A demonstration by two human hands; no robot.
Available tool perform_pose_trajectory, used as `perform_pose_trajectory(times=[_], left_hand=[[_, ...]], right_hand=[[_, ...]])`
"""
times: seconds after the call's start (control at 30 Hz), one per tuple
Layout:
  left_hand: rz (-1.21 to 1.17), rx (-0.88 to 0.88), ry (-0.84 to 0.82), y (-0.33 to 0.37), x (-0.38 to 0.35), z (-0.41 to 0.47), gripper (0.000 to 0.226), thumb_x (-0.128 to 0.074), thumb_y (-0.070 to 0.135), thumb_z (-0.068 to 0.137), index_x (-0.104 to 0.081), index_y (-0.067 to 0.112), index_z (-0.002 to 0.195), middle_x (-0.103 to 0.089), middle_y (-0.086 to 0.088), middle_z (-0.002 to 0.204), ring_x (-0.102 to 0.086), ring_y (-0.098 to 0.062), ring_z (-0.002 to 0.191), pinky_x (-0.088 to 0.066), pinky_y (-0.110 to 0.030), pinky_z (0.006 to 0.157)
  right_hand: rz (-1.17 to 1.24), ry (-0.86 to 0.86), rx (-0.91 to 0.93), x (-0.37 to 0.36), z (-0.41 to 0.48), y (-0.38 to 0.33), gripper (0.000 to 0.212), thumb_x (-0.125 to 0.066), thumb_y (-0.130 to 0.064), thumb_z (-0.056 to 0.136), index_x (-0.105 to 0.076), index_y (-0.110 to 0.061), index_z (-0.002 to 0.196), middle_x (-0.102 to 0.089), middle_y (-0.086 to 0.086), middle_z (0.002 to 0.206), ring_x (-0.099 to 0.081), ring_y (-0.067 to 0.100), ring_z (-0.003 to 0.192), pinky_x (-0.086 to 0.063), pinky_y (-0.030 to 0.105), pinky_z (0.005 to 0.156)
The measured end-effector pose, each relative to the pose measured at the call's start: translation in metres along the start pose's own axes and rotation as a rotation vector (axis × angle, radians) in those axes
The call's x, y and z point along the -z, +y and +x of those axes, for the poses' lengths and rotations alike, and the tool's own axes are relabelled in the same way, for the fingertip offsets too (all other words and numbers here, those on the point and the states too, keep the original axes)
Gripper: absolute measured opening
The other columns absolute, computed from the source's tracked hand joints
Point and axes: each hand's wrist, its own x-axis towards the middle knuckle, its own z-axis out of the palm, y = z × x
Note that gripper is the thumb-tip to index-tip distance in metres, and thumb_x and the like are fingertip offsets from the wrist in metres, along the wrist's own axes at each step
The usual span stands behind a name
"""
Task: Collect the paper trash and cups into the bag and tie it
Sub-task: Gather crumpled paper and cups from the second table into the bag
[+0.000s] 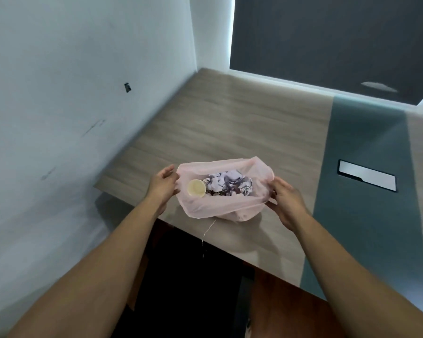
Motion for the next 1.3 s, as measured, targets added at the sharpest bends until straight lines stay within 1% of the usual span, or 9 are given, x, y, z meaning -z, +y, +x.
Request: perform_pose_trajectory(times=[0.1,0.2,0.5,0.7,0.87,1.0,1.1,1.2,1.3], left_hand=[[-0.009,-0.005,0.022,-0.010,0.017,-0.007,0.042,-0.057,0.011,0.106,-0.057,0.015,0.148,-0.071,-0.004,0.109,-0.065,-0.014,0.087,-0.058,-0.032,0.075],[0.021,-0.022,0.031,-0.022,0.042,-0.016,0.041,-0.055,0.013,0.108,-0.057,0.015,0.150,-0.069,-0.002,0.113,-0.067,-0.017,0.105,-0.061,-0.045,0.091],[0.319,-0.106,-0.266,-0.075,0.137,-0.082,0.025,-0.053,0.013,0.112,-0.070,0.025,0.125,-0.073,0.001,0.121,-0.071,-0.019,0.109,-0.059,-0.030,0.079],[0.651,-0.132,-0.540,-0.132,0.224,-0.152,0.024,-0.055,0.026,0.111,-0.073,0.035,0.124,-0.078,0.016,0.117,-0.077,-0.007,0.099,-0.061,-0.031,0.087],[0.934,-0.170,-0.706,-0.187,0.291,-0.212,0.027,-0.057,0.043,0.109,-0.073,0.035,0.130,-0.075,0.019,0.120,-0.070,0.001,0.108,-0.058,-0.028,0.098],[1.208,-0.162,-0.837,-0.228,0.328,-0.238,0.051,-0.050,0.069,0.103,-0.073,0.034,0.132,-0.068,0.013,0.128,-0.063,-0.007,0.120,-0.053,-0.031,0.105],[1.406,-0.311,-0.826,-0.251,0.342,-0.250,0.066,-0.036,0.078,0.102,-0.067,0.035,0.141,-0.062,0.013,0.141,-0.056,-0.012,0.132,-0.049,-0.038,0.110],[1.438,-0.487,-0.739,-0.261,0.342,-0.258,0.066,-0.028,0.072,0.106,-0.067,0.034,0.142,-0.064,0.012,0.141,-0.062,-0.012,0.126,-0.052,-0.035,0.103],[1.410,-0.582,-0.673,-0.266,0.337,-0.260,0.060,-0.031,0.066,0.106,-0.073,0.033,0.133,-0.068,0.012,0.129,-0.068,-0.010,0.110,-0.056,-0.031,0.088]], right_hand=[[-0.095,0.063,0.046,0.006,-0.011,0.013,0.027,-0.062,-0.020,0.111,-0.076,-0.017,0.133,-0.080,0.002,0.122,-0.072,0.019,0.110,-0.059,0.038,0.094],[-0.206,0.128,0.060,0.018,-0.028,0.029,0.039,-0.065,-0.031,0.110,-0.070,-0.024,0.147,-0.071,-0.005,0.140,-0.064,0.016,0.128,-0.054,0.042,0.112],[-0.319,0.193,0.036,-0.010,-0.143,0.130,0.040,-0.063,-0.033,0.110,-0.068,-0.022,0.148,-0.066,-0.005,0.147,-0.058,0.017,0.143,-0.044,0.051,0.127],[-0.523,0.012,-0.001,-0.073,-0.251,0.207,0.034,-0.063,-0.032,0.112,-0.068,-0.025,0.145,-0.067,-0.008,0.135,-0.064,0.010,0.130,-0.047,0.024,0.108],[-0.954,-0.241,-0.041,-0.113,-0.321,0.290,0.045,-0.055,-0.045,0.115,-0.060,-0.026,0.155,-0.059,-0.005,0.156,-0.051,0.021,0.150,-0.044,0.044,0.124],[-1.178,-0.282,-0.027,-0.133,-0.360,0.334,0.043,-0.049,-0.053,0.113,-0.073,-0.028,0.138,-0.067,-0.001,0.140,-0.062,0.022,0.134,-0.053,0.043,0.111],[-1.331,-0.309,-0.043,-0.142,-0.384,0.348,0.060,-0.032,-0.070,0.110,-0.076,-0.031,0.124,-0.069,-0.003,0.122,-0.070,0.022,0.110,-0.059,0.046,0.094],[-1.506,-0.186,0.095,-0.146,-0.392,0.353,0.079,-0.016,-0.077,0.106,-0.079,-0.030,0.113,-0.072,-0.004,0.110,-0.072,0.023,0.099,-0.058,0.044,0.086],[-1.576,-0.097,0.170,-0.146,-0.390,0.356,0.073,-0.020,-0.070,0.109,-0.079,-0.028,0.099,-0.073,-0.006,0.097,-0.073,0.021,0.088,-0.056,0.042,0.082]])
